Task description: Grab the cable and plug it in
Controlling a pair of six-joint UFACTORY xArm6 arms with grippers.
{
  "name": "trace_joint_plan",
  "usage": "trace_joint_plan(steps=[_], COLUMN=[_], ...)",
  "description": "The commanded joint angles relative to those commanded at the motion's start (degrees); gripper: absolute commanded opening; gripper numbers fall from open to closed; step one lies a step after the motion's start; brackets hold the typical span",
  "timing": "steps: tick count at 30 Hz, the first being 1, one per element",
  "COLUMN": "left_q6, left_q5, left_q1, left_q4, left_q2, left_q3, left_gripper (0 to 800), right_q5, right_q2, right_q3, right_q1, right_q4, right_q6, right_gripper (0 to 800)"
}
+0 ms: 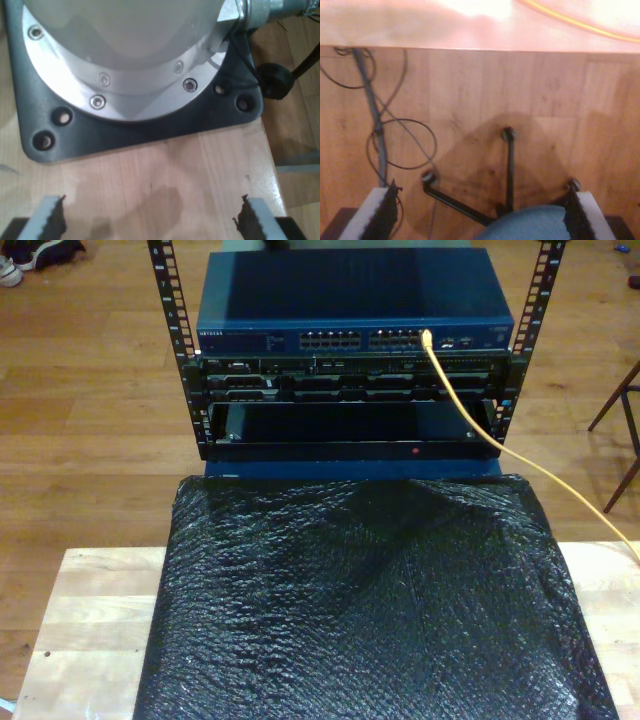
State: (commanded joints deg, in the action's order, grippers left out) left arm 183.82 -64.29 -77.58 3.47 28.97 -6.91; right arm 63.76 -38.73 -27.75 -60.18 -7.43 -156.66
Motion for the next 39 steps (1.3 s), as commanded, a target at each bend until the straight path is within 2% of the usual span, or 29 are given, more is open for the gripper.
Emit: trace_joint_plan(steps=[12, 18, 26, 39], left_q6=[0.0, 0.0, 0.0, 0.0], left_q5=[0.0, 0.0, 0.0, 0.0], left_q1=[0.0, 0.0, 0.0, 0.0], left_q4=[0.0, 0.0, 0.0, 0.0], left_q2=[0.0, 0.0, 0.0, 0.0], left_q3=[0.0, 0.0, 0.0, 0.0], left_gripper=[800, 800, 800, 800], right_q5=[1.9, 1.8, 1.3, -5.7], right_q2=[-8.2, -8.5, -8.4, -7.5], right_q3=[10.0, 14.1, 18.5, 24.8], right_q1=[-16.2, -22.0, -26.9, -27.2], right_q4=[0.2, 0.2, 0.1, 0.1], right_q6=[-19.8, -27.0, -32.3, -32.6], right_gripper=[798, 798, 798, 798])
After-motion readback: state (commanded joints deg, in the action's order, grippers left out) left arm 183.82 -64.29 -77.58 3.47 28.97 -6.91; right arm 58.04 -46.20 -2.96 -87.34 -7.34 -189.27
